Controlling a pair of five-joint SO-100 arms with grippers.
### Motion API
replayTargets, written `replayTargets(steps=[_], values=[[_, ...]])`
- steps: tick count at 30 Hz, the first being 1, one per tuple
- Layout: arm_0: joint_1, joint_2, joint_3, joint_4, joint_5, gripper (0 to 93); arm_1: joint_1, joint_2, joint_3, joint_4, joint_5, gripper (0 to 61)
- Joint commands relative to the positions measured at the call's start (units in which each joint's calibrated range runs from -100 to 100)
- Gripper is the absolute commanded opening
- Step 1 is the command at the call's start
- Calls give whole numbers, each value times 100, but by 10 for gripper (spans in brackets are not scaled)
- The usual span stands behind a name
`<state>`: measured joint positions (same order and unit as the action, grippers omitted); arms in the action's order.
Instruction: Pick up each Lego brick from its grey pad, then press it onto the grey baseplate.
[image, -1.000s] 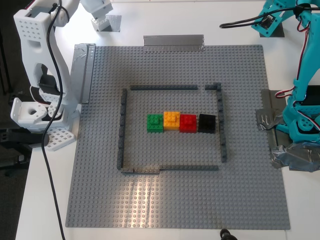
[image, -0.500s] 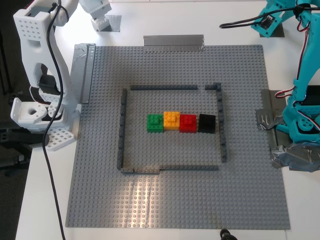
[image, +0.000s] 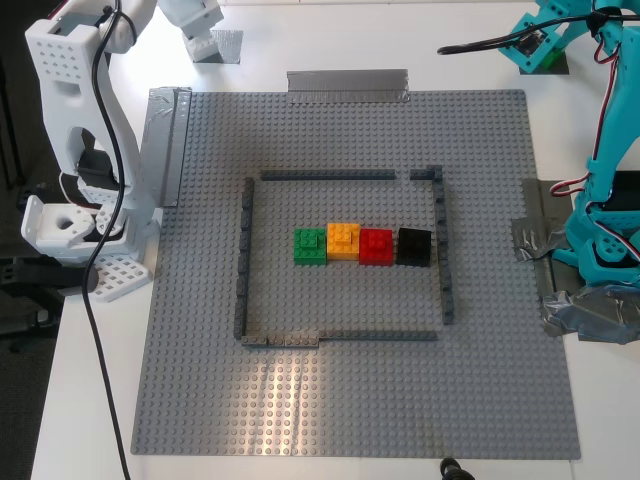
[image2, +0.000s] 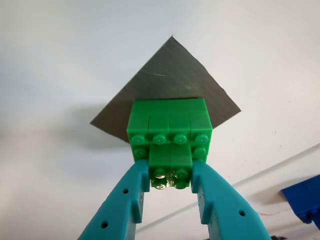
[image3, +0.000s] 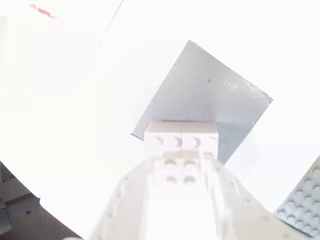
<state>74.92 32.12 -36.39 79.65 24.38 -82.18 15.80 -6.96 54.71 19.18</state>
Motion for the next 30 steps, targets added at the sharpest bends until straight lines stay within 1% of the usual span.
replayTargets(steps=[1, 5, 11, 15, 20, 22, 24, 27, 30], values=[[78, -182, -194, 58, -52, 0, -48, -422, -12, 103, -60, 3], [78, -628, -194, 318, -262, 0, 17, -662, -85, 176, -69, 3], [-227, -1641, 50, 1368, -394, 0, 46, -1065, -301, 420, -216, 3], [-538, -2491, 826, 1799, -418, 0, 271, -1314, -645, 689, -294, 3], [-872, -3787, 2190, 1742, -399, 0, 692, -1821, -735, 1022, -362, 2], [-1075, -4285, 2732, 1726, -433, 0, 830, -2121, -599, 1128, -401, 2], [-1315, -4774, 3246, 1425, -433, 0, 975, -2439, -338, 1250, -411, 2], [-1641, -5444, 3932, 546, -443, 0, 1221, -2834, 24, 1527, -455, 2], [-1997, -6045, 4736, -455, -692, 0, 1577, -3460, 710, 1592, -445, 2]])
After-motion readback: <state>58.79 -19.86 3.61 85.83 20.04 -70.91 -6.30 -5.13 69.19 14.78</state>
